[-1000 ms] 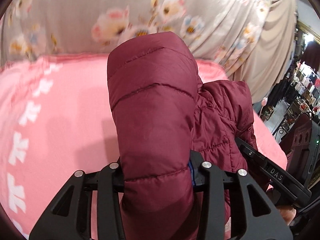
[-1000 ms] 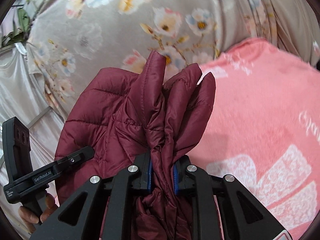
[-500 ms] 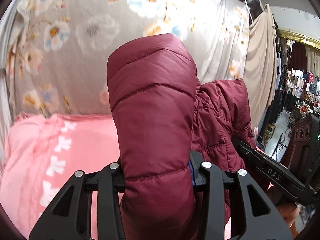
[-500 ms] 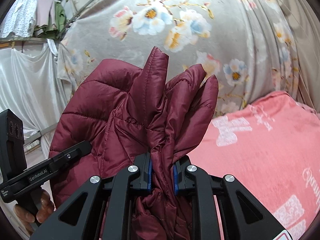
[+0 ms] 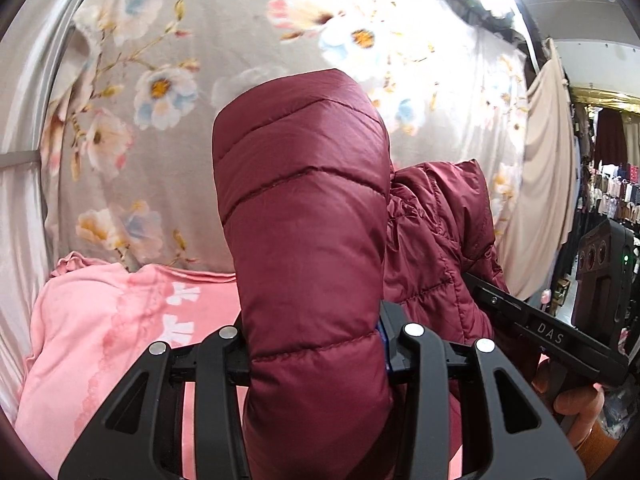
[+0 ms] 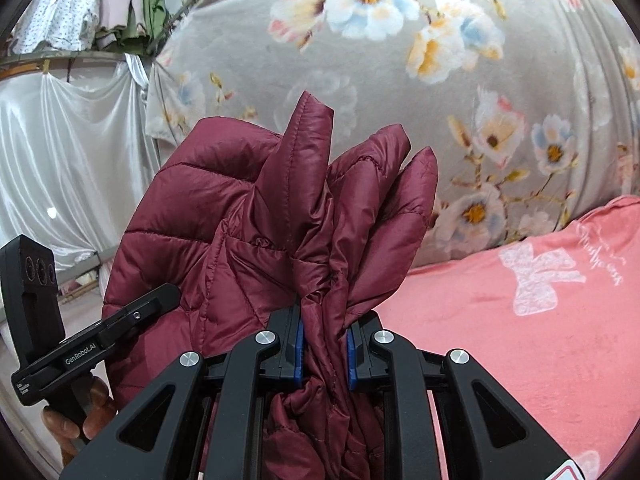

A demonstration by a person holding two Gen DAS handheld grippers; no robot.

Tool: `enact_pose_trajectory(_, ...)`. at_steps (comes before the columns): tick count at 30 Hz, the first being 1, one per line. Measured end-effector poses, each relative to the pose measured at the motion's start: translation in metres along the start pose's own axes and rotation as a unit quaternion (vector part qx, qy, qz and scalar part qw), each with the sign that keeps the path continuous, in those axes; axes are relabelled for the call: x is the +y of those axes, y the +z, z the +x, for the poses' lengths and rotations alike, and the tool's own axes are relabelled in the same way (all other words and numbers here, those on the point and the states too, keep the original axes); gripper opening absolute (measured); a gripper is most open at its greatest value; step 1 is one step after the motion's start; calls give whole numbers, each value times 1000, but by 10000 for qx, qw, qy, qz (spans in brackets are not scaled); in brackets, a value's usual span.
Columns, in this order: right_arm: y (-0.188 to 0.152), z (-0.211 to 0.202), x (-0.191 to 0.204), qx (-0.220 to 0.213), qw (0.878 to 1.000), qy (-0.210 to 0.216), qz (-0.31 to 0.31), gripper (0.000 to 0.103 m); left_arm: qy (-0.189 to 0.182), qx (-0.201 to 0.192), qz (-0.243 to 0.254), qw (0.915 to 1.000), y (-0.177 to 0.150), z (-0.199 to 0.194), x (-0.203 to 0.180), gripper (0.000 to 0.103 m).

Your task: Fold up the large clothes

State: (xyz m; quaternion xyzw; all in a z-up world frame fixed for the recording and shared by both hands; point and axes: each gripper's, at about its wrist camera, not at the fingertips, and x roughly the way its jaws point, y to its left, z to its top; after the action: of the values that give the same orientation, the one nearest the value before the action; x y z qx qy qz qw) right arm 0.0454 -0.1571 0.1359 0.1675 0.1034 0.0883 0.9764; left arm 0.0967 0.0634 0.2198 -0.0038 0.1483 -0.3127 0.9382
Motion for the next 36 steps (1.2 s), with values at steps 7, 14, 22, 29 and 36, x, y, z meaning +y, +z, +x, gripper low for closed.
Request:
enact_pose_trajectory(7, -44, 80, -31, 693, 9967, -85, 408, 16, 109, 586, -335, 9977, -47, 75, 57, 39)
enact_pose_trajectory(14, -103, 132, -74, 1448, 9858, -395, 753, 16, 44, 1344, -616, 9890, -110, 144, 85, 39)
enact_pose_trajectory(22, -155, 158, -105, 1953, 9732, -744, 964, 17, 111, 2036, -789, 9758, -173, 188, 95, 39)
enact_pose_trajectory(29, -169, 154, -121, 2044, 9677, -841, 1208, 32, 321, 2147, -879, 9722, -192, 195, 105, 58)
enact_pose_trajectory(36, -137, 110, -123, 1862, 9693, -1047, 1222, 44, 1107, 1937, -1298, 9661, -175, 163, 121, 84)
